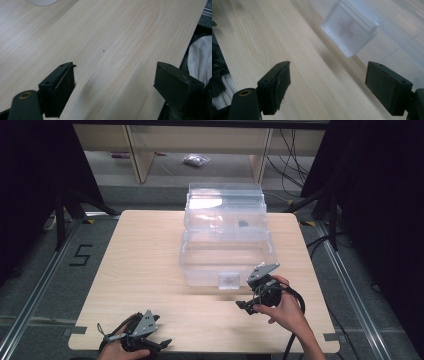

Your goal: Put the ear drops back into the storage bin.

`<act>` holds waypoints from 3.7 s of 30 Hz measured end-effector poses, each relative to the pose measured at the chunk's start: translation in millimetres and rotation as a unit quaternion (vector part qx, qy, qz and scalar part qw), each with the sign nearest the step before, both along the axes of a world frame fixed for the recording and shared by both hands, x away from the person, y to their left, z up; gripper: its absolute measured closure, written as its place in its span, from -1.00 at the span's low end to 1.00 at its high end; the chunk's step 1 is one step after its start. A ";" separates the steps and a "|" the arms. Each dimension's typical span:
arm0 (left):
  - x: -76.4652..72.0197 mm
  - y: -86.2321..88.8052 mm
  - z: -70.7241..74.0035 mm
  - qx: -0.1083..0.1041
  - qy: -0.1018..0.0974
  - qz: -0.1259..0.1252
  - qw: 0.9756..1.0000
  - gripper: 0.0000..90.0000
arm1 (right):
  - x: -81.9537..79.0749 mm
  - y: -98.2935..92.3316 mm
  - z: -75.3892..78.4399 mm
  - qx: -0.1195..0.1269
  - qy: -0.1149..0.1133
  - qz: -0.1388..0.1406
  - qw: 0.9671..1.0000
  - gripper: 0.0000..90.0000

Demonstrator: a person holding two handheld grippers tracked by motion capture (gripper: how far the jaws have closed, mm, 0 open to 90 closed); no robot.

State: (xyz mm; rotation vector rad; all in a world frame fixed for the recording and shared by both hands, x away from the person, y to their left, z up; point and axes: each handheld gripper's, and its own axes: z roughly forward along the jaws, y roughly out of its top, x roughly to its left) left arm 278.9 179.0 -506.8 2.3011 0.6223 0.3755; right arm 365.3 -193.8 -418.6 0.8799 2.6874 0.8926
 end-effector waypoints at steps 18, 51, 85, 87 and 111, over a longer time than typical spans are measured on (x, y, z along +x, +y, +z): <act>-0.1 0.0 0.1 0.000 -0.001 0.000 1.000 -0.64 | -7.4 -4.7 -24.2 -0.010 0.021 -0.003 1.000 -0.54; -0.4 -0.1 -0.1 0.001 -0.001 0.001 1.000 -0.63 | -28.8 -18.3 -48.9 -0.007 0.033 -0.005 0.999 -0.56; -0.6 0.0 -1.5 0.004 0.007 0.008 1.000 -0.63 | -62.1 -41.8 -59.3 0.008 0.014 -0.024 1.000 -0.57; -0.7 -0.1 -1.5 0.004 0.007 0.006 1.000 -0.63 | -62.7 -43.3 -61.4 0.015 0.008 -0.024 1.000 -0.57; -0.1 0.4 -0.6 0.011 0.002 -0.002 1.000 -0.63 | -68.4 -56.0 -63.9 0.013 0.009 -0.045 0.999 -0.56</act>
